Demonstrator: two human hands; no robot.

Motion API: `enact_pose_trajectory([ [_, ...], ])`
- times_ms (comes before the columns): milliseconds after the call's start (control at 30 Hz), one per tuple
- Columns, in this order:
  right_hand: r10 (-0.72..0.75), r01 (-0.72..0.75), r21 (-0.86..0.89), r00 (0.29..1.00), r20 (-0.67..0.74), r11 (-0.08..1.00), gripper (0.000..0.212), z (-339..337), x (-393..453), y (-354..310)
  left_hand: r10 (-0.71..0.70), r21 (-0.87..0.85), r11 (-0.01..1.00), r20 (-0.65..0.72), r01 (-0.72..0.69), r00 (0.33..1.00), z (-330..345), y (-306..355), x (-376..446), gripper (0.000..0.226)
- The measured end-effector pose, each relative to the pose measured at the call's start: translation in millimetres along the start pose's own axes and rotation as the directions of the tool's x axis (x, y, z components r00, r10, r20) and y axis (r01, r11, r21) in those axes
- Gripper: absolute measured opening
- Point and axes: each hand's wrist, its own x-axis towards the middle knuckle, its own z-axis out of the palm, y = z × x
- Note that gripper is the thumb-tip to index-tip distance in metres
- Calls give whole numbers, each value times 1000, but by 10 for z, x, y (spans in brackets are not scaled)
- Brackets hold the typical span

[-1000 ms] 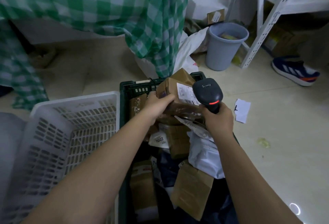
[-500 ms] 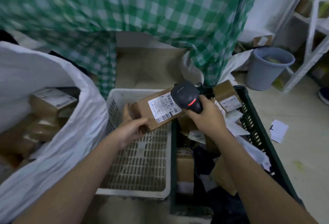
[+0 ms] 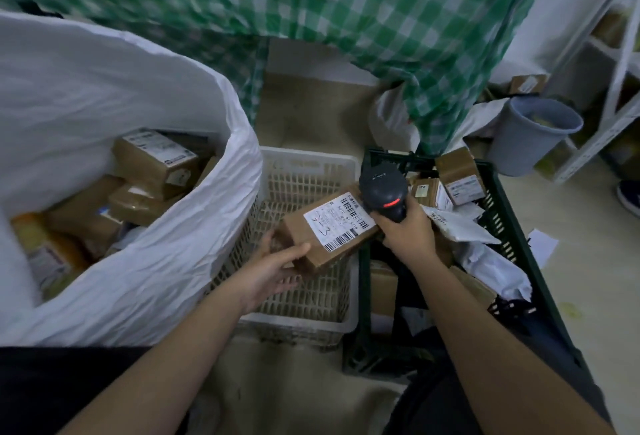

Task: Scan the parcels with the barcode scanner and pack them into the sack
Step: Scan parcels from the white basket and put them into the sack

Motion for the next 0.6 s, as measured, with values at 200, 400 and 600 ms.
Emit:
enact_pose_trajectory([
  [200,-32,32,86,999,1,996,33,79,-3,121,-38,58,998,-29,39,999,-87,-127,136,34],
  [400,-70,62,127,996,58,990,29,136,59,185,-124,207,972,34,114,992,-238,-129,211,71],
  [600,-126,112,138,987,98,984,30,97,106,186,-182,478,869,74,125,981,-46,-50,218,74],
])
